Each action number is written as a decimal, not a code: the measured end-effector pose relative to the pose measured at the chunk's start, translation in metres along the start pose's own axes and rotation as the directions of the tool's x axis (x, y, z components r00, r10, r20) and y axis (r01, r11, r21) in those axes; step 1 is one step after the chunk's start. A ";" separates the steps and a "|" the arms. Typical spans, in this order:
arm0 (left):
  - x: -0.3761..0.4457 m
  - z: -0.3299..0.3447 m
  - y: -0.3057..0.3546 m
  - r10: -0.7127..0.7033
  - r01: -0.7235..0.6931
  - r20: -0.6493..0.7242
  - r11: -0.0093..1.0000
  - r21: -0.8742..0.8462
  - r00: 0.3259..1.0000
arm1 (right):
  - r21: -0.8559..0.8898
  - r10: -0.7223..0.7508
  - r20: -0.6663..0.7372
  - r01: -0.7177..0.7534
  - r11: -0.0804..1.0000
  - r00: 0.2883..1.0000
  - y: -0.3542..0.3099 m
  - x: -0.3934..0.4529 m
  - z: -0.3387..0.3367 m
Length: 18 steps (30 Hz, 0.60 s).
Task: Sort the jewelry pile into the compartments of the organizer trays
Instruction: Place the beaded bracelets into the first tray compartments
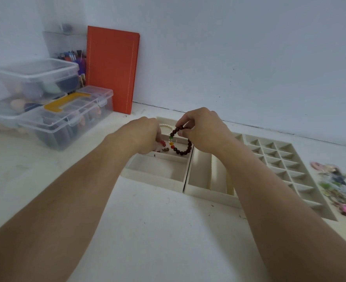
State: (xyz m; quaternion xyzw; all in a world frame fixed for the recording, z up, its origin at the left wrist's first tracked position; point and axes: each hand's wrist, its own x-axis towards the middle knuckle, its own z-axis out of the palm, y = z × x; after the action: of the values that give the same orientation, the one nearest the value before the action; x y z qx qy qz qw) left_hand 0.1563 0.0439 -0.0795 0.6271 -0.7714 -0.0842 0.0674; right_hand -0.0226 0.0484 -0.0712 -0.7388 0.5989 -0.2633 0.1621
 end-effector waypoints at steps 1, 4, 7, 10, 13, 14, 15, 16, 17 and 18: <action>0.000 0.001 0.001 0.007 -0.007 0.003 1.000 0.011 1.000 | -0.001 0.001 0.000 -0.001 1.000 1.000 0.000 0.000 0.000; -0.001 0.001 0.002 0.009 -0.009 0.016 1.000 0.001 1.000 | -0.002 0.004 -0.001 -0.004 1.000 1.000 0.000 0.000 0.000; 0.000 0.000 0.001 0.000 -0.001 0.018 1.000 0.007 1.000 | -0.007 0.011 0.000 -0.011 1.000 1.000 0.001 0.000 0.001; 0.002 0.001 -0.001 -0.003 0.003 0.002 1.000 -0.017 1.000 | -0.003 0.005 -0.006 -0.005 1.000 1.000 0.001 0.001 0.001; 0.006 0.003 -0.003 -0.003 0.002 -0.028 0.999 -0.050 1.000 | 0.021 -0.015 -0.007 0.015 1.000 1.000 -0.001 0.001 0.000; 0.007 0.004 -0.004 0.001 -0.003 -0.034 0.999 -0.049 0.999 | 0.030 -0.020 -0.007 0.020 0.999 1.000 -0.001 0.001 -0.001; 0.008 0.004 -0.004 0.008 -0.009 -0.036 0.999 -0.041 0.999 | 0.041 -0.022 -0.006 0.023 0.999 1.000 -0.002 0.001 -0.001; 0.008 0.006 -0.005 0.015 -0.016 -0.034 0.999 -0.032 0.999 | 0.059 -0.020 -0.001 0.020 0.998 1.000 -0.002 0.001 -0.001; 0.009 0.007 -0.006 0.024 -0.024 -0.033 0.999 -0.022 0.999 | 0.086 -0.015 0.009 0.015 0.996 1.000 -0.002 0.001 0.000; 0.010 0.007 -0.006 0.033 -0.034 -0.031 0.999 -0.014 0.999 | 0.116 -0.008 0.021 0.006 0.993 1.000 -0.002 0.001 0.000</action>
State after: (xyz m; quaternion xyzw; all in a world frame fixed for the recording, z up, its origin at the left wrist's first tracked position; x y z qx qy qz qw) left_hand 0.1587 0.0335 -0.0880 0.6148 -0.7801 -0.0789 0.0852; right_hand -0.0212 0.0479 -0.0700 -0.7330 0.5783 -0.2899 0.2101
